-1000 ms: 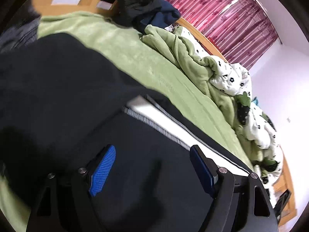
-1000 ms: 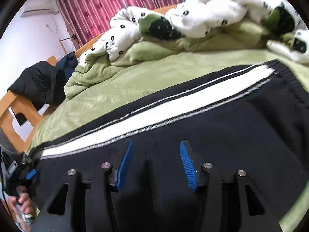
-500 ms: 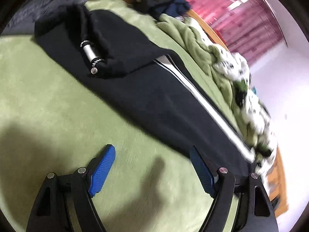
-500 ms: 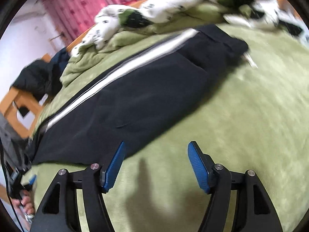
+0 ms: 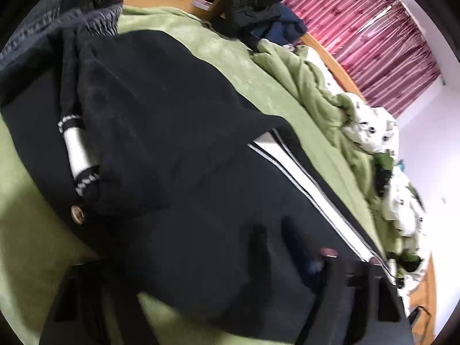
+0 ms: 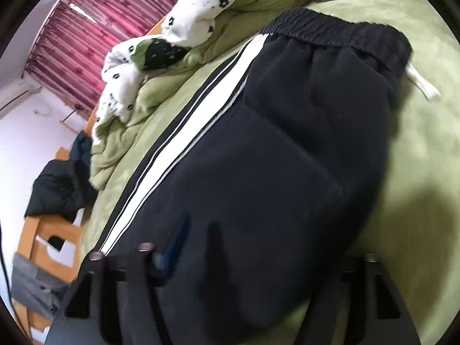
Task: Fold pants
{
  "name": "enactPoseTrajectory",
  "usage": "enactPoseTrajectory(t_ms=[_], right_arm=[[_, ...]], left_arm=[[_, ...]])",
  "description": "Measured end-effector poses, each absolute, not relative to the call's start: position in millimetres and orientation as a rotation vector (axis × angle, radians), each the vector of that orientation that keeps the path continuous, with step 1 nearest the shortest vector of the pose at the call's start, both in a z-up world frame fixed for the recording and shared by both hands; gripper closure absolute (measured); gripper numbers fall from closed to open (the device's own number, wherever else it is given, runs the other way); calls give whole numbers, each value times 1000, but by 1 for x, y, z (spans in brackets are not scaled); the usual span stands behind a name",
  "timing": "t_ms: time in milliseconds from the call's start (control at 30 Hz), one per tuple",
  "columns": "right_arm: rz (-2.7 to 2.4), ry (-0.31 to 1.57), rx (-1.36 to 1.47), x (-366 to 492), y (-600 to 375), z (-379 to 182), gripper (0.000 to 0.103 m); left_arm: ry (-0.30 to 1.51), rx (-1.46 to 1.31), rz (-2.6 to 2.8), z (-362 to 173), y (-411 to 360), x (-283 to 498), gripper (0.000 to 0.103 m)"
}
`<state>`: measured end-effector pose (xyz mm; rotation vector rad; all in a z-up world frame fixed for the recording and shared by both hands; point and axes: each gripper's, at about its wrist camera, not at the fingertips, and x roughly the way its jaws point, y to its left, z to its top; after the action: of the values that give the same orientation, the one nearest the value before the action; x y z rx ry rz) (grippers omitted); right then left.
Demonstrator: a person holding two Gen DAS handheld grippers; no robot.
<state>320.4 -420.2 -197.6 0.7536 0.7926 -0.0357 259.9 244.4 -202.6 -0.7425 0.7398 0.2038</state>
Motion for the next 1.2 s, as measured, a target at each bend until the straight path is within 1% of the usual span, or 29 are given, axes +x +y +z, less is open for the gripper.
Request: enactPoseTrajectory(t_ms=[33, 67, 100, 133, 267, 333, 467, 667, 767, 800, 867, 900, 933, 967, 1000, 1033, 1133, 1200], right_arm=[[-33, 796, 766, 324, -424, -201, 86], [-25, 776, 832, 321, -430, -204, 87], [-25, 757, 854, 315, -432, -203, 89], [-29, 740, 837, 308, -432, -196, 90], [-19, 706, 779, 280, -433, -170, 91], [-27, 713, 771, 264, -439, -164, 93], [-49, 719, 703, 211, -461, -154, 93], [-66, 723, 681, 114, -503, -159, 93], [-63, 777, 657, 92, -516, -175, 92], [-60, 798, 651, 90, -517, -182, 90], [-80, 811, 607, 77, -521, -188, 82], [-91, 797, 578, 70, -522, -187, 71], [-105, 772, 549, 62, -523, -183, 62], [-142, 726, 516, 51, -525, -178, 57], [-174, 701, 500, 46, -528, -175, 45], [-195, 688, 496, 44, -532, -173, 39], [-200, 673, 561, 55, -551, -174, 39], [-216, 649, 624, 67, -568, -175, 39]], left_arm=[[754, -721, 268, -205, 247, 258, 84], [748, -746, 263, -206, 250, 256, 84], [739, -784, 249, -207, 254, 252, 89], [739, -794, 244, -206, 255, 248, 91], [732, -730, 241, -188, 243, 223, 91], [732, -673, 210, -175, 227, 200, 91], [748, -581, 159, -167, 199, 154, 91], [782, -484, 82, -168, 152, 70, 91], [798, -421, 84, -173, 139, 56, 90], [804, -412, 87, -176, 138, 54, 88], [828, -434, 79, -179, 142, 54, 83], [853, -454, 76, -179, 146, 54, 71], [872, -463, 63, -177, 147, 52, 56], [873, -459, 54, -177, 146, 52, 49], [865, -433, 53, -174, 144, 46, 37], [856, -406, 63, -172, 142, 41, 33], [840, -320, 85, -168, 129, 24, 33], [803, -312, 99, -163, 123, 14, 33]])
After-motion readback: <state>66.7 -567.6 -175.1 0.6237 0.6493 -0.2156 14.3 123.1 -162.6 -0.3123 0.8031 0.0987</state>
